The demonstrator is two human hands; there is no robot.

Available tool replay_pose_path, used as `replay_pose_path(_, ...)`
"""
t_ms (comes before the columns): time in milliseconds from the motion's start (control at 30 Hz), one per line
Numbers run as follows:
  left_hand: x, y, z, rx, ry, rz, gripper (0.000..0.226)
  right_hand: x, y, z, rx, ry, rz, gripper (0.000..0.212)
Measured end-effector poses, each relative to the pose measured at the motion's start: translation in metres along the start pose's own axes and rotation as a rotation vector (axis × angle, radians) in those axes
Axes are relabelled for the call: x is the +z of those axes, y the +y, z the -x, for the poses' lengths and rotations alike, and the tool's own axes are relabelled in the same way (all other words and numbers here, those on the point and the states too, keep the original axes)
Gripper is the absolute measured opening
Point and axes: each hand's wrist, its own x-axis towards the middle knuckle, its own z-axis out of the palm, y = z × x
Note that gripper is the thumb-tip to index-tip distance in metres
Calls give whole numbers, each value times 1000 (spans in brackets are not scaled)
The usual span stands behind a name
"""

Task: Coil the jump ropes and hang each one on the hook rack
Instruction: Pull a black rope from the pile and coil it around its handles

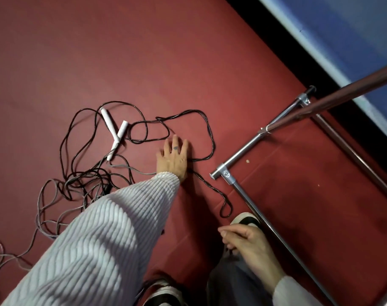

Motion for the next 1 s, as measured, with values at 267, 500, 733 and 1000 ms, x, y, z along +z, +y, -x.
replay_pose_path(267, 0, 12, 18, 48, -28, 236, 29, 3, 24, -9, 59, -17, 14, 24)
replay_pose_path(500, -70, 62, 146, 709, 60, 835, 21, 5, -44, 3, 157, 15, -896, 49)
replay_pose_path(733, -113, 30, 210, 695, -383, 998, 13, 8, -108, 72, -47, 87, -663, 32)
replay_pose_path(1000, -146, -3, 209, -278, -854, 2373, 85, 19, -142, 178, -395, -312, 53, 17)
